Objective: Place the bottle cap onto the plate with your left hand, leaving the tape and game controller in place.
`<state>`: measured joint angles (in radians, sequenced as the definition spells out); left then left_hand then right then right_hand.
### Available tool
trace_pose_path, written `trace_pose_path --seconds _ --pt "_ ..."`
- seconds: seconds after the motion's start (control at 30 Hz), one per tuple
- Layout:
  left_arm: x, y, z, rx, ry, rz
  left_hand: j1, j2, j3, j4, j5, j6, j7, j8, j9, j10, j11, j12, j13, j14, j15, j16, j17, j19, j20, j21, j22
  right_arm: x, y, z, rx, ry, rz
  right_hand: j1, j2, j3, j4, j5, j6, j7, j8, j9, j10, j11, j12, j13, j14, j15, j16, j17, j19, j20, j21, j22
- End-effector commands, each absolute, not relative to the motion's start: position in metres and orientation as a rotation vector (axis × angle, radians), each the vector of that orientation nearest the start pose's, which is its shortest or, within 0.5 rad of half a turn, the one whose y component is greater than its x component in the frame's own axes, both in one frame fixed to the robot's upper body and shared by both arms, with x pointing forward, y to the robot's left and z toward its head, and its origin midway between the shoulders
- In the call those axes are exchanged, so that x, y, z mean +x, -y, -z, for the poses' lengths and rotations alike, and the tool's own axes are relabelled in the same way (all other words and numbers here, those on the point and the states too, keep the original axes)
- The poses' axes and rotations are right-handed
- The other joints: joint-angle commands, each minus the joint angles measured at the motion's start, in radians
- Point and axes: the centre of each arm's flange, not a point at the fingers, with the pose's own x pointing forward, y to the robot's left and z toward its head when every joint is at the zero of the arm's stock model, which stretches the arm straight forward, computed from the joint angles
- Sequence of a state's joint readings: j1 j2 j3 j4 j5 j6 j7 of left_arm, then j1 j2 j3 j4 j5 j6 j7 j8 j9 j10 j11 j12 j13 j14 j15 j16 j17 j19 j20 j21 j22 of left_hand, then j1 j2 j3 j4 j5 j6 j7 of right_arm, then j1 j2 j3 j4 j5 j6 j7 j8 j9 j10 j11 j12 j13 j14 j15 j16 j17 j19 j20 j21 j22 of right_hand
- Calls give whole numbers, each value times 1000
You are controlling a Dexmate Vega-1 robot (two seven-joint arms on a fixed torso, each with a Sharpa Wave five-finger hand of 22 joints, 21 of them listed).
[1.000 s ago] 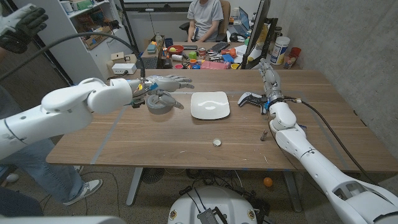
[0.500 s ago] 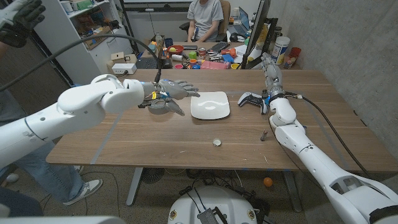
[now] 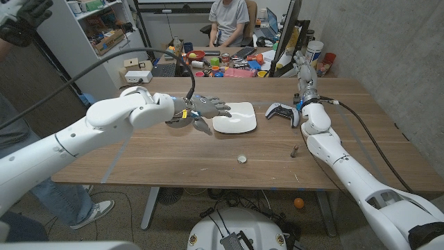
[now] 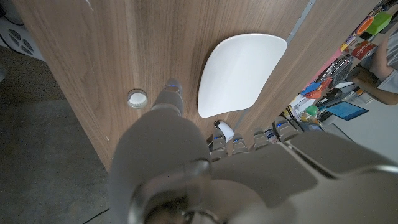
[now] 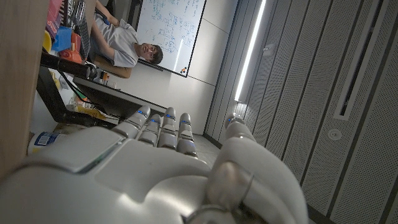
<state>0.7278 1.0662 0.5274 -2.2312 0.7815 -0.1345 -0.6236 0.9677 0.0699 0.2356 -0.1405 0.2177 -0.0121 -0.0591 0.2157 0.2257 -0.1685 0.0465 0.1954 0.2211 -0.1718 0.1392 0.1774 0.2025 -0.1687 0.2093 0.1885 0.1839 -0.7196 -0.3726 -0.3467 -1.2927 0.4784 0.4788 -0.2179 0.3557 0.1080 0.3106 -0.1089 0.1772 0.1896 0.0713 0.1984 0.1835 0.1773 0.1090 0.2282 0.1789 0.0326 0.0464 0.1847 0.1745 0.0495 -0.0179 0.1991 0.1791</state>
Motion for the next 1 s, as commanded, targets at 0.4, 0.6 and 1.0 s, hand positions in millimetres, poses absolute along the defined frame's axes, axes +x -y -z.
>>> trace_pose_path --seconds 0.4,0.6,1.0 --pt "483 -115 -27 2135 782 571 30 8 5 1 4 70 -33 31 9 -121 4 14 5 -135 2 13 3 -122 2 10 5 644 262 -107 116 909 -4 4 -15 -10 -1 -2 21 -3 3 3 15 -5 0 4 17 2 7 3 5 2 3 3" --pt "485 -109 -20 2130 766 608 36 9 5 1 5 78 -33 35 11 -130 3 13 5 -141 5 13 3 -129 2 8 5 648 261 -115 101 894 5 3 -16 -12 -2 -2 22 -4 3 3 15 -6 -1 4 20 3 7 3 2 4 2 3" --pt "489 -101 -2 2143 727 684 42 12 4 3 6 97 -22 44 18 -135 10 16 5 -143 11 16 3 -134 2 10 5 648 271 -127 76 905 33 0 -19 -16 -3 -3 23 -5 1 3 15 -6 -3 4 25 9 7 3 -2 6 0 3"
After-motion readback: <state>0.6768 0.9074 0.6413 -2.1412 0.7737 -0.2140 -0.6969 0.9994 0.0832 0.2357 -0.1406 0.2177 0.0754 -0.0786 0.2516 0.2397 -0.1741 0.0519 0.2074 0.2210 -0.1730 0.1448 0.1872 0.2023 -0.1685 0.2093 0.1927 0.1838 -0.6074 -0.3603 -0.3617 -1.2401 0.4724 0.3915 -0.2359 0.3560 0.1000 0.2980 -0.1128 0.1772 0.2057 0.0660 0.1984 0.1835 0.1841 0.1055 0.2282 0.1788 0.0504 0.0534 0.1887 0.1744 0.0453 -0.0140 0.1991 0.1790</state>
